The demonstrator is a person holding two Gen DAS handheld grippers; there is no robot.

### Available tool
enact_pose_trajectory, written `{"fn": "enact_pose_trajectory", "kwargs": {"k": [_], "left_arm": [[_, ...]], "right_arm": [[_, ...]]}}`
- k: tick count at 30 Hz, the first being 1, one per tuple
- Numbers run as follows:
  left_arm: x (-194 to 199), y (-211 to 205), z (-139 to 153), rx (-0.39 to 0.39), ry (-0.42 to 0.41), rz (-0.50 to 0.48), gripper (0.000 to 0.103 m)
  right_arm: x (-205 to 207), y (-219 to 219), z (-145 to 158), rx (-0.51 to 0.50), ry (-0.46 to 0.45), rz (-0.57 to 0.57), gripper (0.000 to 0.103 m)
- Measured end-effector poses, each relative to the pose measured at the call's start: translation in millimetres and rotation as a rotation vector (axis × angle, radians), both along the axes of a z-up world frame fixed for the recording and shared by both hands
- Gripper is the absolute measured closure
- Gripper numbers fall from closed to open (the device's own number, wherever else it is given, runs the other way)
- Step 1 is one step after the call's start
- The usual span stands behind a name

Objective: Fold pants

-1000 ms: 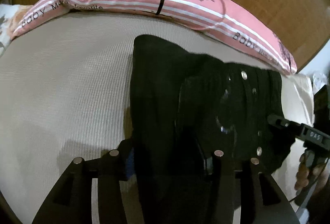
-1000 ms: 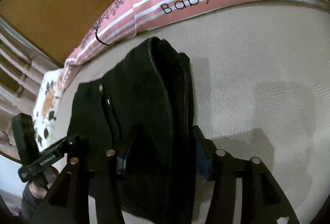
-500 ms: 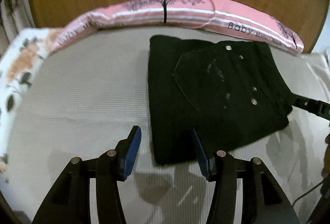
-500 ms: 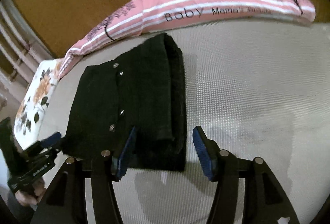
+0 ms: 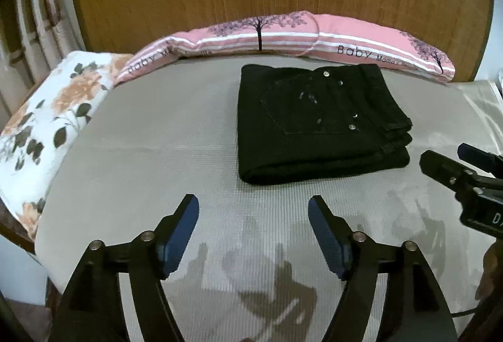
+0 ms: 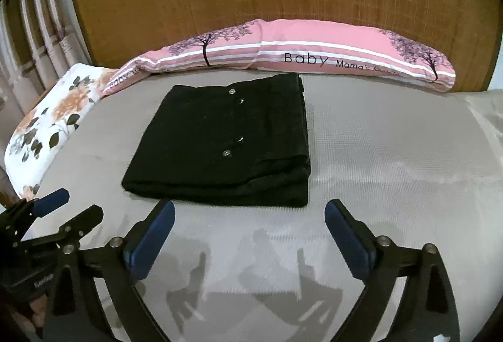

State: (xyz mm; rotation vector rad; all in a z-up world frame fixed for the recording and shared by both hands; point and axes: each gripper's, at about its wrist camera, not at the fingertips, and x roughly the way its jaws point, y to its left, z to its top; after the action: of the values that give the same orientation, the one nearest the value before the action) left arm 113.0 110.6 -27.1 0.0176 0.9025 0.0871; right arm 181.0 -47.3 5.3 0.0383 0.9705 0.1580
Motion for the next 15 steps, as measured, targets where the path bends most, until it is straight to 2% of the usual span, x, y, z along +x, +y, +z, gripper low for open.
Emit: {"fn": "enact_pose_trajectory", "kwargs": {"k": [7,9,15], "left_arm": [[-20.5,-0.6,11.9,0.014,-0.046,0.013,0.022],[-24.0,0.2,11.6,0.005,-0.046,0.018,0.022],[-31.3,1.0,7.3,0.007,-0.042,0.026,0.022]], "right_arm": [[-21.0,10.1,10.6,-0.027,-0.03,-0.031,0.004],[-27.2,11.9,14.5,-0.039,-0.053,-0.044,0.002],[-34.1,13.1,15.6,-0.04,-0.05,-0.058,0.002]]}}
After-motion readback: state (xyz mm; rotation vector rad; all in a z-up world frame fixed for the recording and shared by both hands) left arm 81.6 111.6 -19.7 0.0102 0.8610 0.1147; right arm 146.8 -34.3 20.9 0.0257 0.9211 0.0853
